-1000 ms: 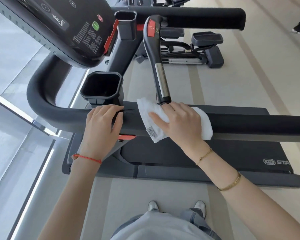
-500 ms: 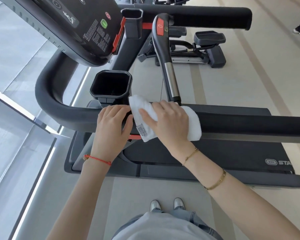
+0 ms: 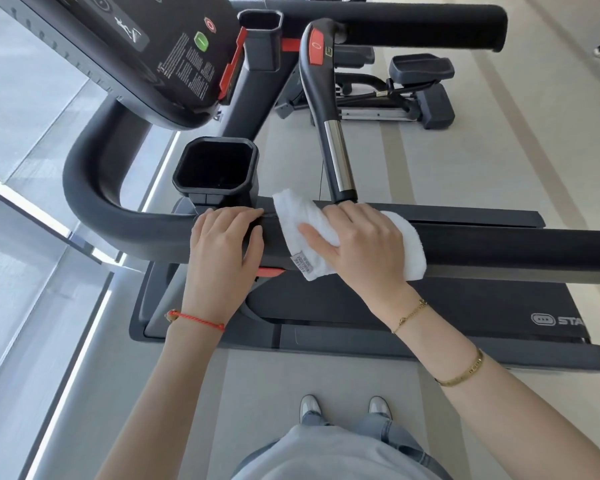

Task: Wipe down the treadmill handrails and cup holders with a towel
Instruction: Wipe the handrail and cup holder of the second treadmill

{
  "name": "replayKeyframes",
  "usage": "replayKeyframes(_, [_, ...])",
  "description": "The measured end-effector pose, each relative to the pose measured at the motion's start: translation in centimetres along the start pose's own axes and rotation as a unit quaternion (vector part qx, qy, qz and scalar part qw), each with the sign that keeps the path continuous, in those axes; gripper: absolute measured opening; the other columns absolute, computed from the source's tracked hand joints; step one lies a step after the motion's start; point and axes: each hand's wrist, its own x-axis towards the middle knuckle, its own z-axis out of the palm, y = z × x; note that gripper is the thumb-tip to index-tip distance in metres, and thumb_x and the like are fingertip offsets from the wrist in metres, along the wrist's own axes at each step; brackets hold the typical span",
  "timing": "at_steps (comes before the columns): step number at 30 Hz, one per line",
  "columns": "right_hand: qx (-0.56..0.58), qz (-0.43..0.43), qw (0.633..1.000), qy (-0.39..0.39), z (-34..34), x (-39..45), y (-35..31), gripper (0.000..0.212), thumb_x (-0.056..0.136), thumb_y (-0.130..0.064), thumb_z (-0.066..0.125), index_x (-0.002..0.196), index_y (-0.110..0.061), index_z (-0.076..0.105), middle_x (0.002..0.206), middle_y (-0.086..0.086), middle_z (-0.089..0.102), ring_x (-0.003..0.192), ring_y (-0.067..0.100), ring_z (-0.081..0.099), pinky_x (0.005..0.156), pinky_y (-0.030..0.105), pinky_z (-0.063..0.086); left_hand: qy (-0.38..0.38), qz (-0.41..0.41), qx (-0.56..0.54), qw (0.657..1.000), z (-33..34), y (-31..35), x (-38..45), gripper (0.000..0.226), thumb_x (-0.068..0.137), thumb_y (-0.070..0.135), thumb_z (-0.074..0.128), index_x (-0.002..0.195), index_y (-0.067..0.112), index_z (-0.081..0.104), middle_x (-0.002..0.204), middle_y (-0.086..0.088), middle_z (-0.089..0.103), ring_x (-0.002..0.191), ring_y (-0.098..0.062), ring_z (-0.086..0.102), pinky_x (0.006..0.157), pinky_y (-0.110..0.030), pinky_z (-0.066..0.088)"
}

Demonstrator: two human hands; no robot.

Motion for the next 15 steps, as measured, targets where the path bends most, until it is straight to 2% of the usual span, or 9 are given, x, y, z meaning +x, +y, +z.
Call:
replayKeyframes(6, [-0.029,0.027,0.999,0.013,-1.5,-1.0,3.5,0.049,0.094,-0.054,0.052,0.066,-0.016,0.062,0.058,-0.002,0.053,0.056,0.019,0.049,0.056,0.027,0.037,-0.012,0.023,-0.017,1.000,1.5,3.1,-0.4,0.027,0.099,0.018,0.050,0.120,0.012,0.066,0.120,0.001,0.066,0.116,-0.021,0.057,0.117,-0.043,0.029])
replayKeyframes(15, [-0.052,0.047,0.997,0.038,-4.6,-3.2,10.7,0.045,0.091,-0.051,0.058,0.063,-0.016,0.061,0.056,-0.002,0.052,0.053,0.020,0.048,0.052,0.029,0.038,-0.040,0.082,-0.037,0.995,4.7,9.7,0.0,0.027,0.099,0.021,0.050,0.118,0.015,0.067,0.118,0.004,0.067,0.114,-0.018,0.058,0.110,-0.038,0.035])
